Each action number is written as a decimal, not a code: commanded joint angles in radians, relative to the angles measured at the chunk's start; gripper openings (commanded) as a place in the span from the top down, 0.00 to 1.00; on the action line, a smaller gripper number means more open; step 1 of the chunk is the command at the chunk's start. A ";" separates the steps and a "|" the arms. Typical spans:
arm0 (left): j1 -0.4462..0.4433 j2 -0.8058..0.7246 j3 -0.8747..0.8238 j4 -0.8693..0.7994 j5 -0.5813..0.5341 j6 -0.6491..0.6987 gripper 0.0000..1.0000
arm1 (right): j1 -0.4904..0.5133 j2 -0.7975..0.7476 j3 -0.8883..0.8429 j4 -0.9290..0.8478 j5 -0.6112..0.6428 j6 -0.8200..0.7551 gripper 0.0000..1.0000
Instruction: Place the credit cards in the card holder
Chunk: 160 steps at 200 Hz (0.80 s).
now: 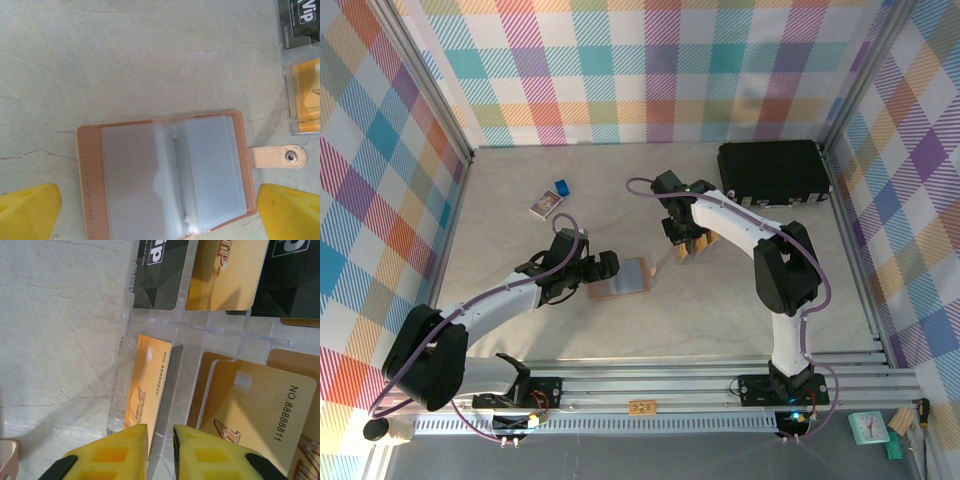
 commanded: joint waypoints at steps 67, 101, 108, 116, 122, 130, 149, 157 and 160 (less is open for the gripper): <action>-0.008 -0.007 -0.009 -0.009 -0.007 -0.003 0.00 | -0.015 0.016 0.010 -0.012 -0.006 -0.007 0.93; -0.008 -0.003 -0.008 -0.007 -0.006 -0.004 0.00 | -0.027 -0.004 0.011 -0.018 -0.016 -0.011 1.00; -0.008 -0.001 -0.006 -0.009 -0.004 -0.004 0.00 | -0.029 -0.013 0.013 -0.022 -0.017 -0.013 1.00; -0.008 0.000 -0.005 -0.009 -0.003 -0.004 0.00 | -0.032 -0.025 0.017 -0.027 -0.018 -0.014 1.00; -0.008 0.001 -0.003 -0.009 -0.003 -0.004 0.00 | -0.035 -0.037 0.019 -0.032 -0.018 -0.016 1.00; -0.008 0.004 -0.002 -0.010 -0.002 -0.003 0.00 | -0.037 -0.056 0.021 -0.038 -0.018 -0.016 1.00; -0.008 0.005 0.004 -0.016 0.001 -0.002 0.00 | -0.042 -0.117 0.023 -0.050 -0.028 -0.021 1.00; -0.008 0.004 0.007 -0.020 0.001 -0.002 0.00 | -0.042 -0.144 0.023 -0.053 -0.036 -0.023 1.00; -0.008 0.004 0.009 -0.021 0.001 -0.002 0.00 | -0.042 -0.155 0.023 -0.055 -0.039 -0.025 1.00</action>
